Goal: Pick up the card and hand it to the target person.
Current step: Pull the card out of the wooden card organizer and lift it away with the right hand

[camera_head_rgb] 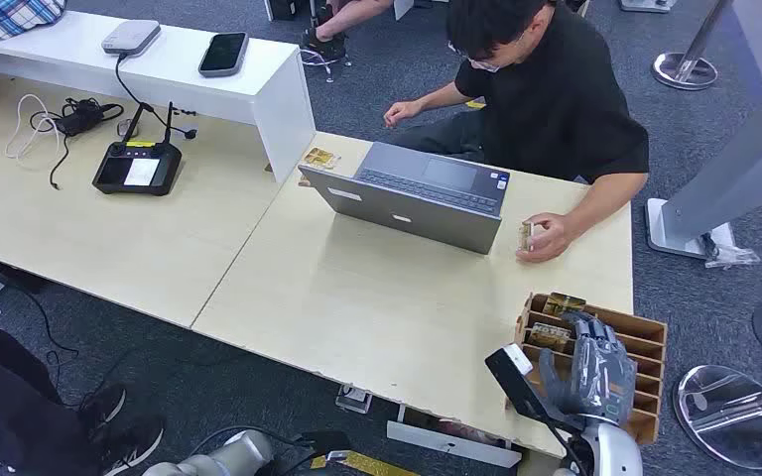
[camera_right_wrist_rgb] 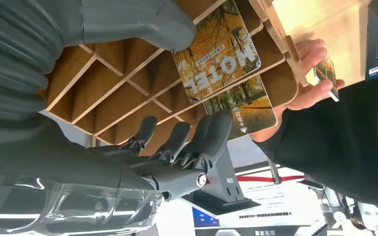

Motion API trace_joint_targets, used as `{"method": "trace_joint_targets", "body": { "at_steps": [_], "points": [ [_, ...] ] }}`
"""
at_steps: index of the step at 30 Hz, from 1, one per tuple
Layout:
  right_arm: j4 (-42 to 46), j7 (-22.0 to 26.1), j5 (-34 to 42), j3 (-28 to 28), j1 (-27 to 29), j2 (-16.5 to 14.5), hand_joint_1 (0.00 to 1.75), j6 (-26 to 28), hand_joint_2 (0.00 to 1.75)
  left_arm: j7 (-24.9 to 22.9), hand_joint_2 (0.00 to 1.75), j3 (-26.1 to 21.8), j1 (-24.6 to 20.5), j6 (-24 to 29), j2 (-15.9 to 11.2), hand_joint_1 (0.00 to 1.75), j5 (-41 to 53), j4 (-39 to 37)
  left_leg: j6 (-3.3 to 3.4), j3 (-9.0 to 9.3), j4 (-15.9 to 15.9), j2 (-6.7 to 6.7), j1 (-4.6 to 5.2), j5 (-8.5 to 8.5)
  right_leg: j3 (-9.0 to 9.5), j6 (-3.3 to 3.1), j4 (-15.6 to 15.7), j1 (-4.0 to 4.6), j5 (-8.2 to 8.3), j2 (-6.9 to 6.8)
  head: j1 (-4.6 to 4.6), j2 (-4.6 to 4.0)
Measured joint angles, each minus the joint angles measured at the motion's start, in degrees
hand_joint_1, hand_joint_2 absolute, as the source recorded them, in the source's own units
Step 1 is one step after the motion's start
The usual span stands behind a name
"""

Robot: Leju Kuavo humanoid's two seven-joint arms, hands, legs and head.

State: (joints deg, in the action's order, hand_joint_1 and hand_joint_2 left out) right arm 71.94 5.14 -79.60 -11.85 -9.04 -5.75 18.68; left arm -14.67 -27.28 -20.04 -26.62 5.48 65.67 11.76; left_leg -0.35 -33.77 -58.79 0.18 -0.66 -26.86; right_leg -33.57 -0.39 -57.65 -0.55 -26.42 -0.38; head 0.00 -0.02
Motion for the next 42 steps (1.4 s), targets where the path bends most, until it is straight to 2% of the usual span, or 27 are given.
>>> {"method": "trace_joint_targets", "body": {
  "at_steps": [11,16,22,28,32,42],
  "points": [
    [-2.0,0.0,-0.4,-0.2,-1.0,0.0,0.82,-0.3,1.75,0.0,0.0,-0.1,0.2,0.2,0.0,0.0,-0.1,0.0,0.0,0.0,0.0,0.0,0.0,0.0,0.0,0.0,0.0,0.0,0.0,0.0,0.0,0.0],
    [-2.3,0.0,-0.7,-0.2,-1.2,0.0,0.88,-0.4,1.75,0.0,0.0,-0.1,0.2,0.2,0.0,0.0,-0.1,0.0,0.0,0.0,0.0,0.0,0.0,0.0,0.0,0.0,0.0,0.0,0.0,0.0,0.0,0.0],
    [-2.5,-1.2,-1.7,-0.6,-1.5,0.0,0.82,-0.9,1.75,0.0,0.0,-0.1,0.2,0.2,0.0,0.0,0.0,0.0,0.0,0.02,0.0,0.01,0.0,0.0,0.0,0.0,0.0,0.0,0.0,0.0,0.0,0.0],
    [-2.6,-2.8,-2.6,-1.0,-1.5,0.2,0.93,-1.2,1.75,0.0,0.0,-0.1,0.2,0.2,0.0,0.0,0.1,0.0,0.0,0.03,0.0,0.01,0.0,0.0,0.0,0.0,0.0,0.0,0.0,0.01,0.01,0.0],
    [-2.7,-3.5,-3.4,-1.0,-1.5,0.3,1.23,-1.2,1.75,-0.2,0.0,-0.1,0.2,0.1,0.0,0.0,0.1,0.0,0.0,0.03,0.0,0.01,0.0,0.0,0.0,0.0,0.0,0.0,0.0,0.01,0.01,0.0],
    [-2.8,-3.8,-3.6,-1.4,-2.2,0.4,1.48,-0.7,1.75,-0.7,0.0,-0.1,0.2,0.2,0.0,0.0,-0.1,0.0,0.0,0.03,0.0,0.01,0.0,0.0,0.01,0.0,0.0,0.0,0.0,0.0,0.0,0.0]
  ]
}}
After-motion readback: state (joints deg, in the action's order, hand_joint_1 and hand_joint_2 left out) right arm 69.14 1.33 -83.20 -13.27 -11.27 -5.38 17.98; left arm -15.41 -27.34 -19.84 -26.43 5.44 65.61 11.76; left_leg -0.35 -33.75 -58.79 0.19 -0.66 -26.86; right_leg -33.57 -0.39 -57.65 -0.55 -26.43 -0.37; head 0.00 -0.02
